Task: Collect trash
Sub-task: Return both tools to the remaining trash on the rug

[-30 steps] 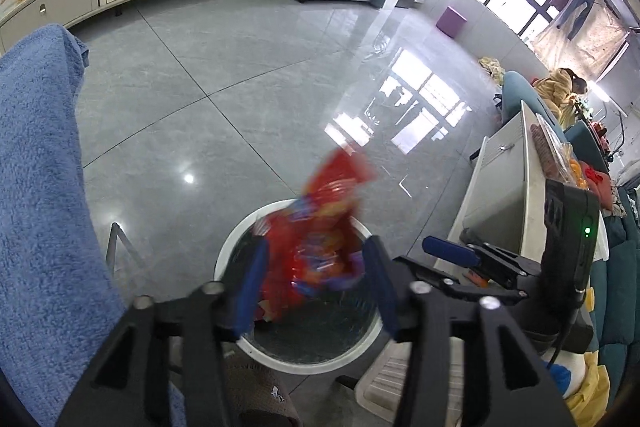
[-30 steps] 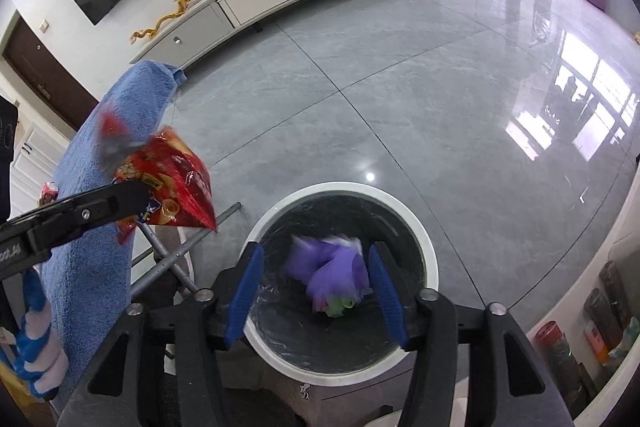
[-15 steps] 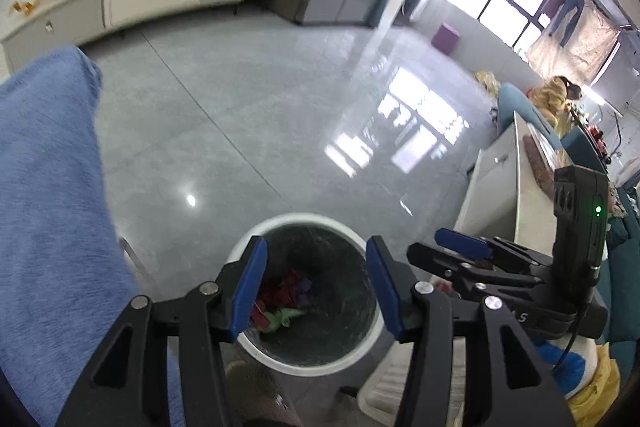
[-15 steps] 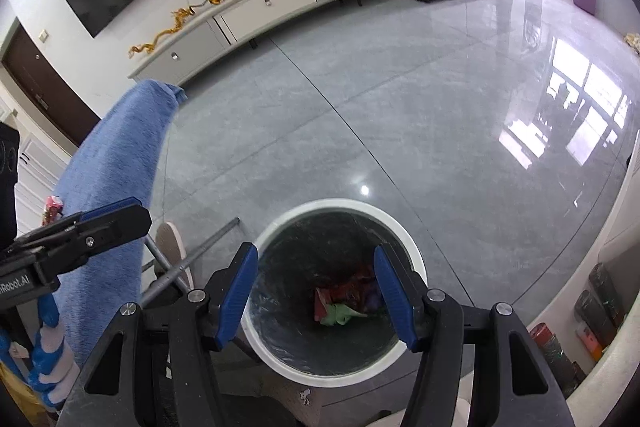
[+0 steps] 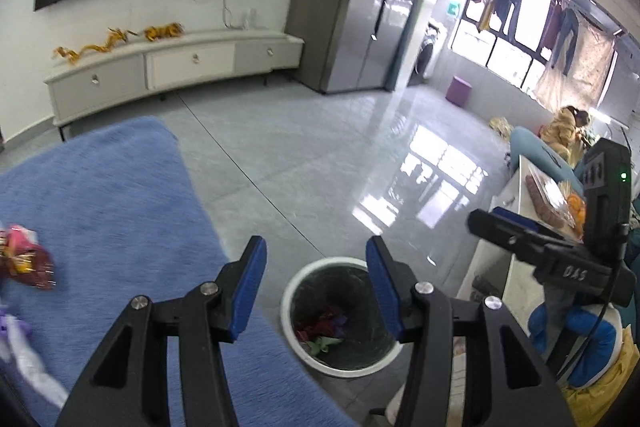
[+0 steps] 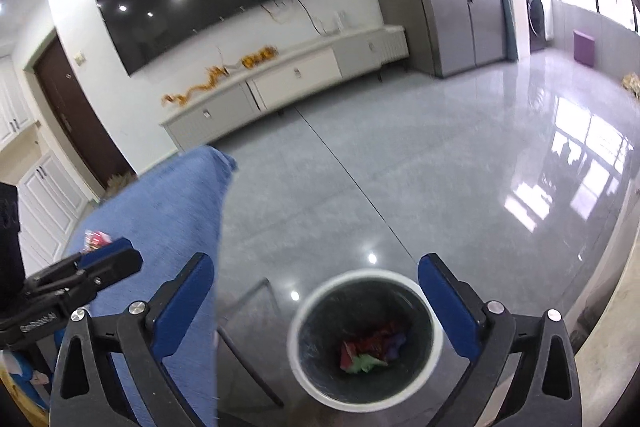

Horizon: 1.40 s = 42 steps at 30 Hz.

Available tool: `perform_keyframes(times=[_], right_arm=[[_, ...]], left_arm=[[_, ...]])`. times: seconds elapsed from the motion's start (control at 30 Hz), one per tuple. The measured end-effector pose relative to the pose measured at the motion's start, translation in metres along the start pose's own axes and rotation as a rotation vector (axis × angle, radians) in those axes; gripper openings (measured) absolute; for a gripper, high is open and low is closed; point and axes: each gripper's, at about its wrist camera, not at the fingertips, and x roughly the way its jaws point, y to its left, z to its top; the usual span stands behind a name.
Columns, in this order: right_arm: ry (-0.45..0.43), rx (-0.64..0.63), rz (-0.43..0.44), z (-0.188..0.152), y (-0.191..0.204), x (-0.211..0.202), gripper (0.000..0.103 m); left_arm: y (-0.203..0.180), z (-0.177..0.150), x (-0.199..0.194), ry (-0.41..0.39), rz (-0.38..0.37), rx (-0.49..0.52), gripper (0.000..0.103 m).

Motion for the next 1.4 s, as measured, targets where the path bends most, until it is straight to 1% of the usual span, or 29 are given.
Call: perform_keyframes(times=[0.23,0.33,0.43,0.57,0.67,0.87,0.97,1.0,1.1,1.17,1.2,1.27,1.4], right_arm=[[-0.105,-0.058,0.017,0.017,0.042,-0.029,0.103],[-0.14,-0.071,0.038,0.022,0.058,-0.038,0.103],[-0.162,-0.102,0.06,0.026,0.076,-0.041,0.103],[-0.167,-0.148,0.097,0.029,0.105,-0.038,0.103],[-0.137,-0.16,0.144,0.029,0.128,-0.03,0.103],[-0.078,-0.224,0.221,0.019,0.172,-0.01,0.103],[-0.031,-0.27,0.265,0.009,0.198,0.006,0.103],[-0.01,-0.29,0.286,0.005,0.208,0.014,0.103],[0.037,-0.339,0.33,-0.006,0.233,0.029,0.103],[0.065,-0.368,0.355,-0.014,0.246,0.037,0.103],[0.085,-0.384,0.369,-0.019,0.254,0.043,0.101],[0.125,-0.413,0.395,-0.029,0.269,0.057,0.097],[0.198,-0.463,0.448,-0.048,0.295,0.077,0.091]], left_arm=[[0.037,0.006,-0.063,-0.108,0.075,-0.015,0.052],[0.059,0.004,-0.088,-0.15,0.109,-0.041,0.053],[0.084,0.0,-0.109,-0.176,0.15,-0.063,0.053],[0.123,-0.01,-0.132,-0.191,0.209,-0.099,0.053],[0.146,-0.02,-0.146,-0.198,0.251,-0.121,0.053],[0.211,-0.05,-0.18,-0.188,0.351,-0.158,0.053],[0.244,-0.071,-0.195,-0.17,0.393,-0.191,0.053],[0.257,-0.08,-0.2,-0.157,0.418,-0.198,0.053],[0.29,-0.103,-0.205,-0.107,0.458,-0.231,0.053],[0.308,-0.116,-0.206,-0.081,0.46,-0.267,0.053],[0.316,-0.122,-0.206,-0.066,0.451,-0.285,0.053],[0.322,-0.129,-0.204,-0.052,0.427,-0.297,0.053],[0.317,-0.126,-0.192,-0.045,0.36,-0.29,0.052]])
